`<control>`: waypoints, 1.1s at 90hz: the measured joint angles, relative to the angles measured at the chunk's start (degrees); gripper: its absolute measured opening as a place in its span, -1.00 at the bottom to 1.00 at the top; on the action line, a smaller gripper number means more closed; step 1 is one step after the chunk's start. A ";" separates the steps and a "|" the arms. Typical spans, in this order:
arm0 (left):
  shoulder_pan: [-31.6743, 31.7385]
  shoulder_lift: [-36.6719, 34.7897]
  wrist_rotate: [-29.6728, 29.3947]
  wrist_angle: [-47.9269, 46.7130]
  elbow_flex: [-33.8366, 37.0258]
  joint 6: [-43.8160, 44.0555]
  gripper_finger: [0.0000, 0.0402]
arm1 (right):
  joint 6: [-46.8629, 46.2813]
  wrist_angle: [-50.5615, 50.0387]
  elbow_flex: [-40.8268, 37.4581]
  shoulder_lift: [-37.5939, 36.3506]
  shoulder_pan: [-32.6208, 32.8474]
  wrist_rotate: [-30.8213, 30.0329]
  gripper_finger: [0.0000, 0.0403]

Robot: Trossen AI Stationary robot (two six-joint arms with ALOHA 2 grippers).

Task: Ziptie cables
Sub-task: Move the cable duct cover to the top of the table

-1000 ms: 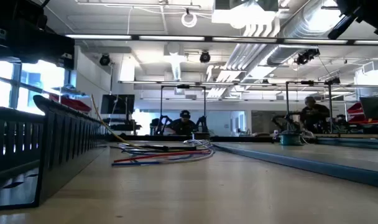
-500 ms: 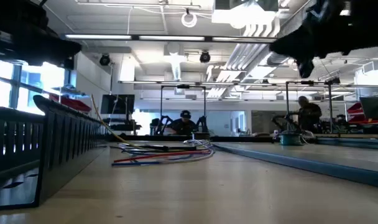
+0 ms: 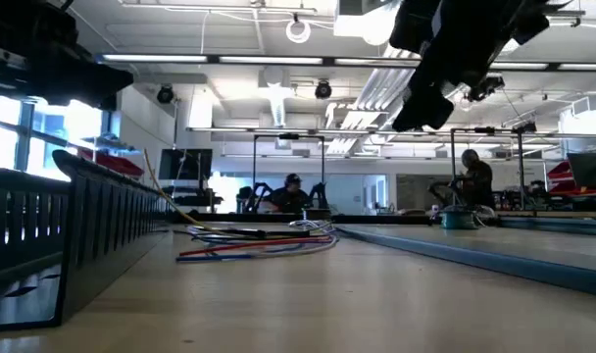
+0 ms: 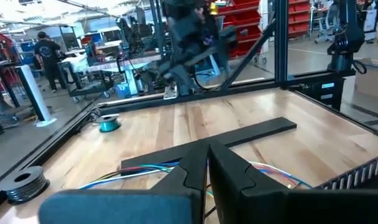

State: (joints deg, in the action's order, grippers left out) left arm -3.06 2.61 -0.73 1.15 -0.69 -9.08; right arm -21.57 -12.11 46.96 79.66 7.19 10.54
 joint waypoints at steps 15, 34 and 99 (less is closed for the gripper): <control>-0.01 0.00 0.02 -0.02 0.00 2.22 -1.00 | -14.89 -7.84 6.37 8.85 5.65 -19.61 0.69; -0.01 0.00 0.07 -0.13 0.00 5.92 -1.00 | -29.48 -16.26 13.80 19.92 9.99 -35.94 0.69; -0.01 0.00 0.09 0.00 0.00 16.55 -1.00 | -30.50 -8.44 6.21 28.35 6.94 -31.96 0.28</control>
State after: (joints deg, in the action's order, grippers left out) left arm -3.07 2.61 -0.64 1.14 -0.69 7.46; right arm -52.06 -20.55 53.17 108.00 14.13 -21.42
